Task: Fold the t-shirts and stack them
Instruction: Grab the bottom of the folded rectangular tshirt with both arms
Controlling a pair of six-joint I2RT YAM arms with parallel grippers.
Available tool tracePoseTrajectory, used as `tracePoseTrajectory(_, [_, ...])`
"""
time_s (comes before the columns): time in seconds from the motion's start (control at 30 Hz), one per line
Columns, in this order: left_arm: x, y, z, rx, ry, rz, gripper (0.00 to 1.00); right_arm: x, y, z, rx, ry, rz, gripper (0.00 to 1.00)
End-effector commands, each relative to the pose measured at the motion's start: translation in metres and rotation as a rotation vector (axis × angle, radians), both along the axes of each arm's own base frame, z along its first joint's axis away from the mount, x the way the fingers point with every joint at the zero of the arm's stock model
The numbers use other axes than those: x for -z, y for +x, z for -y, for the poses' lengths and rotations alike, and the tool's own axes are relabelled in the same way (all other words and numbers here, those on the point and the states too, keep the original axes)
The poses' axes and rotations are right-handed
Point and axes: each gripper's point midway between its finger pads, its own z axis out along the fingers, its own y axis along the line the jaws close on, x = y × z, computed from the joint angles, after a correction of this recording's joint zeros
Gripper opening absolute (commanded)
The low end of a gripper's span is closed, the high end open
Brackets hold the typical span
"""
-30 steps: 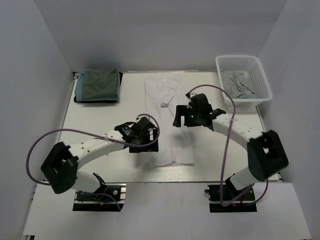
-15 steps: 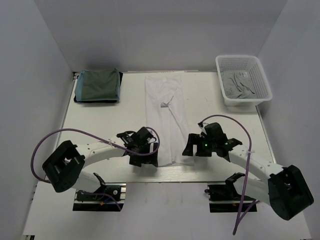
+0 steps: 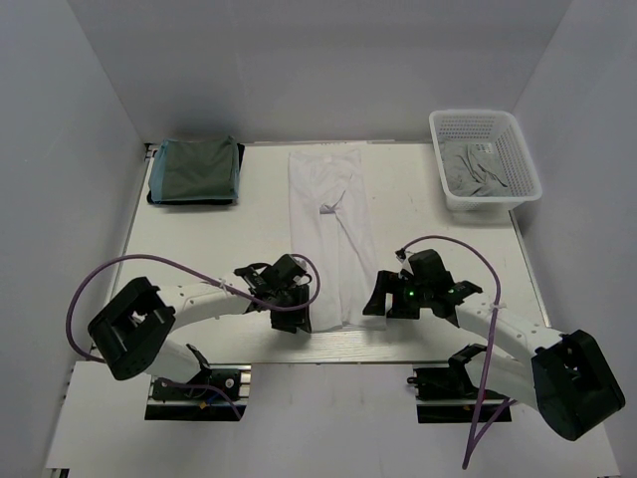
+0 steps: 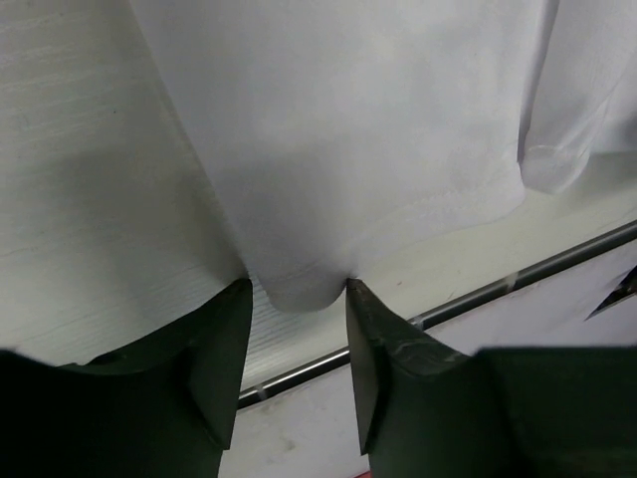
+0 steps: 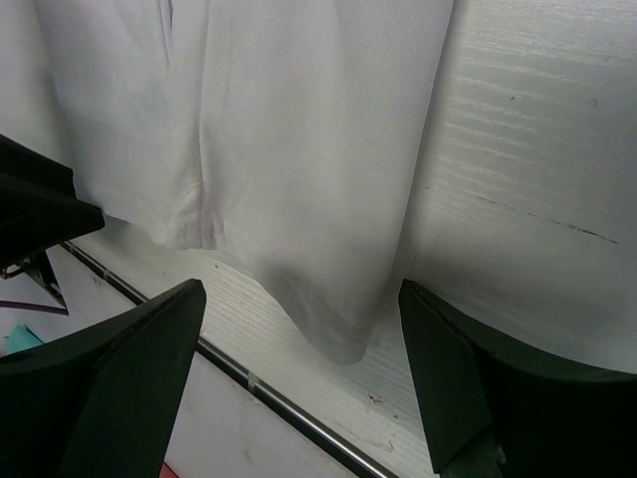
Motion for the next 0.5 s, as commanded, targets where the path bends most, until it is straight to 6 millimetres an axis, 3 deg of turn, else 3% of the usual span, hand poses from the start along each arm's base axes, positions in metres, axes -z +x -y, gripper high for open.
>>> tracePoseTrajectory(0.0, [0.015,-0.001,-0.011,-0.01,0.065,0.0,0.51,0.017,-0.012,0.012,0.041,-0.054,-0.069,0.84])
tracePoseTrajectory(0.17, [0.02,0.0,-0.008,-0.006,0.071,-0.015,0.45,0.022,-0.02,0.02,0.055,-0.091,-0.102,0.79])
tracePoseTrajectory(0.23, [0.023,-0.001,-0.009,-0.006,0.079,-0.022,0.35,0.022,-0.019,0.021,0.069,-0.094,-0.114,0.76])
tracePoseTrajectory(0.27, [0.023,-0.001,-0.009,-0.006,0.079,-0.022,0.3,0.022,-0.021,0.021,0.062,-0.096,-0.116,0.7])
tracePoseTrajectory(0.33, [0.025,-0.002,-0.009,-0.006,0.086,-0.028,0.11,0.025,-0.021,0.021,0.072,-0.099,-0.126,0.6])
tracePoseTrajectory(0.37, [0.026,0.0,-0.01,-0.009,0.091,-0.021,0.05,0.026,-0.022,0.021,0.072,-0.099,-0.128,0.49])
tracePoseTrajectory(0.43, [0.023,0.001,-0.008,-0.009,0.089,-0.019,0.0,0.028,-0.025,0.02,0.059,-0.097,-0.144,0.39])
tracePoseTrajectory(0.47, [0.022,0.003,-0.006,-0.009,0.088,-0.018,0.0,0.028,-0.025,0.02,0.058,-0.096,-0.15,0.28])
